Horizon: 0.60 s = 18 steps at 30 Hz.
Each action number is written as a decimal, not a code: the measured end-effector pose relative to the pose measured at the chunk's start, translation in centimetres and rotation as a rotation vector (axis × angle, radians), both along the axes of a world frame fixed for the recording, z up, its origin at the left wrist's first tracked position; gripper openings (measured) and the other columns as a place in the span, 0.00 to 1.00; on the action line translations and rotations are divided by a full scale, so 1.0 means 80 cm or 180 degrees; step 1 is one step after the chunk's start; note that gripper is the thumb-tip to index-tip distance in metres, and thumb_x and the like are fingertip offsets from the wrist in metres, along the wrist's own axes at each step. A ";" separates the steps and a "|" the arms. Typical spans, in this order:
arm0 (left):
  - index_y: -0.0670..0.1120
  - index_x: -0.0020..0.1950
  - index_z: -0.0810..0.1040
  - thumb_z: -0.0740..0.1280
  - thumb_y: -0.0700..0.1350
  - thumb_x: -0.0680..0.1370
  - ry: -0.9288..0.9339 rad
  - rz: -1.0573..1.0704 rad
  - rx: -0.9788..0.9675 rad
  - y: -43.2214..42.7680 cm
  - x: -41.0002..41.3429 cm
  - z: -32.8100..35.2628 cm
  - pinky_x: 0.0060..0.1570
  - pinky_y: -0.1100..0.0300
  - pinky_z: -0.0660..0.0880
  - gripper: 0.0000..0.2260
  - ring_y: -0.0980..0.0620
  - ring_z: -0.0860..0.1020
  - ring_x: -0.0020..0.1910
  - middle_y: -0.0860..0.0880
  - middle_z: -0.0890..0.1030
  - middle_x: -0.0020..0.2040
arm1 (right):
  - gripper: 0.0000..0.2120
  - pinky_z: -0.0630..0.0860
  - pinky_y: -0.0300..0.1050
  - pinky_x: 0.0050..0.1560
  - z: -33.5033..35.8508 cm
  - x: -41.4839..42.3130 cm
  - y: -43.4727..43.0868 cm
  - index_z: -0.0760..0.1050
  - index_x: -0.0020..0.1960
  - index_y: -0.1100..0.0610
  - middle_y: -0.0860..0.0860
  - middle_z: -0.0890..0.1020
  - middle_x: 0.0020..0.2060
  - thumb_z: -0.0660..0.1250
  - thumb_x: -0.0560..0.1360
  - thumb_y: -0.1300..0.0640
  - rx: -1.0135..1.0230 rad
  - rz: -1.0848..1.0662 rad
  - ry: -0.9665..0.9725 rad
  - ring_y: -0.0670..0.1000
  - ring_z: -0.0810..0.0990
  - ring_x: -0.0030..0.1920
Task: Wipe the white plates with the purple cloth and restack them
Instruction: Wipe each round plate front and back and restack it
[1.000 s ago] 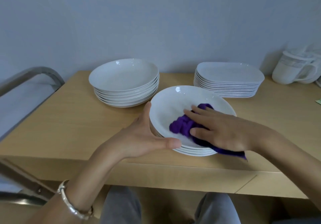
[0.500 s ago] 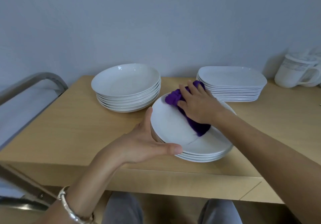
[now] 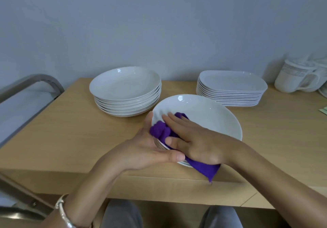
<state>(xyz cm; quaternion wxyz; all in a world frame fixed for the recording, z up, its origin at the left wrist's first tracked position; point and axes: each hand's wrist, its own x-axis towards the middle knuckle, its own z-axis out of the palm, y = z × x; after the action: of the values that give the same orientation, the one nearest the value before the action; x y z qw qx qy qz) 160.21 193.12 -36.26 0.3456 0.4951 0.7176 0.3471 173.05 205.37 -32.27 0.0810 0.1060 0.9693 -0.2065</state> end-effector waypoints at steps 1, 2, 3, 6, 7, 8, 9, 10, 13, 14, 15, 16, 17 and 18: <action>0.76 0.71 0.50 0.75 0.71 0.58 0.0057 -0.0075 0.0001 0.001 -0.002 -0.001 0.77 0.58 0.55 0.48 0.66 0.46 0.77 0.67 0.46 0.78 | 0.30 0.41 0.34 0.69 -0.005 -0.014 0.002 0.40 0.78 0.50 0.45 0.43 0.77 0.49 0.82 0.45 0.0025 -0.0011 0.0130 0.45 0.41 0.76; 0.75 0.72 0.48 0.75 0.70 0.58 0.0019 -0.0055 0.0017 0.002 -0.003 0.000 0.75 0.60 0.57 0.50 0.67 0.49 0.76 0.68 0.46 0.77 | 0.30 0.41 0.38 0.71 -0.014 -0.031 0.008 0.40 0.78 0.51 0.46 0.43 0.78 0.50 0.82 0.45 0.0114 -0.0033 0.0250 0.47 0.42 0.76; 0.74 0.71 0.45 0.76 0.68 0.57 -0.0078 0.0045 0.0000 0.002 -0.003 0.000 0.73 0.63 0.60 0.52 0.68 0.53 0.75 0.69 0.48 0.76 | 0.30 0.42 0.43 0.74 -0.020 -0.045 0.014 0.40 0.78 0.52 0.48 0.44 0.78 0.50 0.82 0.44 0.0252 -0.0066 0.0347 0.49 0.42 0.77; 0.70 0.71 0.38 0.77 0.68 0.55 -0.0306 0.0213 -0.0196 -0.002 -0.002 -0.001 0.75 0.57 0.62 0.58 0.66 0.59 0.74 0.68 0.55 0.75 | 0.30 0.49 0.55 0.74 -0.038 -0.076 0.043 0.45 0.78 0.53 0.54 0.50 0.77 0.49 0.81 0.42 0.0674 -0.0378 0.0537 0.59 0.48 0.76; 0.70 0.71 0.38 0.76 0.70 0.54 -0.0272 0.0227 -0.0343 -0.004 -0.001 -0.003 0.76 0.52 0.60 0.58 0.63 0.59 0.74 0.68 0.57 0.74 | 0.30 0.50 0.56 0.74 -0.039 -0.080 0.053 0.46 0.77 0.54 0.55 0.50 0.77 0.49 0.81 0.43 0.0806 -0.0601 0.0554 0.60 0.49 0.76; 0.72 0.70 0.40 0.74 0.74 0.53 -0.0163 0.0259 -0.0466 -0.006 -0.002 -0.004 0.76 0.49 0.58 0.57 0.61 0.59 0.75 0.67 0.57 0.74 | 0.30 0.50 0.57 0.74 -0.039 -0.080 0.063 0.45 0.78 0.53 0.56 0.49 0.77 0.49 0.81 0.43 0.0925 -0.0803 0.0544 0.60 0.50 0.75; 0.72 0.71 0.42 0.73 0.77 0.51 0.0001 0.0303 -0.0540 -0.006 -0.005 -0.004 0.76 0.46 0.56 0.58 0.59 0.57 0.76 0.66 0.57 0.75 | 0.30 0.50 0.57 0.74 -0.037 -0.078 0.071 0.45 0.78 0.53 0.56 0.48 0.77 0.49 0.81 0.42 0.1025 -0.0939 0.0521 0.60 0.49 0.75; 0.72 0.72 0.43 0.72 0.79 0.49 0.0176 0.0316 -0.0547 -0.004 -0.009 -0.002 0.76 0.45 0.56 0.59 0.58 0.56 0.77 0.65 0.56 0.76 | 0.30 0.50 0.57 0.74 -0.036 -0.075 0.076 0.44 0.78 0.52 0.55 0.48 0.77 0.49 0.81 0.42 0.1095 -0.1006 0.0494 0.60 0.50 0.75; 0.70 0.75 0.42 0.72 0.79 0.47 0.0520 0.0380 -0.0422 0.002 -0.011 0.008 0.75 0.41 0.55 0.64 0.59 0.50 0.78 0.66 0.51 0.77 | 0.29 0.53 0.56 0.73 -0.034 -0.059 0.081 0.47 0.77 0.52 0.55 0.51 0.77 0.49 0.81 0.43 0.1167 -0.1053 0.0447 0.60 0.53 0.74; 0.68 0.76 0.39 0.72 0.79 0.46 0.0624 0.0442 -0.0408 0.003 -0.009 0.010 0.75 0.41 0.54 0.66 0.59 0.47 0.79 0.67 0.46 0.78 | 0.29 0.53 0.55 0.73 -0.034 -0.053 0.083 0.47 0.77 0.52 0.55 0.52 0.76 0.50 0.81 0.43 0.1186 -0.1075 0.0431 0.60 0.54 0.73; 0.66 0.77 0.36 0.73 0.77 0.46 0.0752 0.0462 -0.0425 0.002 -0.004 0.017 0.76 0.41 0.52 0.69 0.61 0.43 0.78 0.68 0.39 0.77 | 0.29 0.54 0.54 0.73 -0.033 -0.046 0.084 0.48 0.77 0.53 0.54 0.53 0.76 0.50 0.81 0.43 0.1203 -0.1091 0.0416 0.60 0.56 0.72; 0.63 0.77 0.33 0.73 0.75 0.49 0.0874 0.0452 -0.0474 0.000 0.003 0.023 0.77 0.42 0.49 0.69 0.62 0.40 0.77 0.69 0.35 0.74 | 0.28 0.55 0.54 0.72 -0.031 -0.037 0.084 0.49 0.77 0.53 0.54 0.55 0.75 0.50 0.81 0.43 0.1204 -0.1098 0.0406 0.60 0.58 0.71; 0.61 0.77 0.32 0.73 0.73 0.53 0.0987 0.0441 -0.0494 -0.001 0.008 0.029 0.77 0.43 0.48 0.67 0.62 0.38 0.76 0.69 0.34 0.73 | 0.28 0.57 0.53 0.71 -0.028 -0.027 0.083 0.50 0.76 0.54 0.54 0.58 0.74 0.50 0.80 0.43 0.1173 -0.1089 0.0386 0.59 0.60 0.70; 0.60 0.78 0.32 0.74 0.71 0.58 0.1092 0.0419 -0.0525 -0.001 0.010 0.031 0.78 0.45 0.46 0.63 0.61 0.37 0.77 0.66 0.33 0.75 | 0.28 0.58 0.52 0.71 -0.025 -0.017 0.079 0.51 0.76 0.54 0.53 0.60 0.73 0.50 0.80 0.43 0.1102 -0.1077 0.0356 0.58 0.61 0.70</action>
<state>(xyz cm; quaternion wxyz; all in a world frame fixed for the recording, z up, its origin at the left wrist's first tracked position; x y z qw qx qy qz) 161.04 193.01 -33.74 0.2343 0.4690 0.8228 0.2195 171.69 211.71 -34.30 -0.0279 0.2674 0.9617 -0.0535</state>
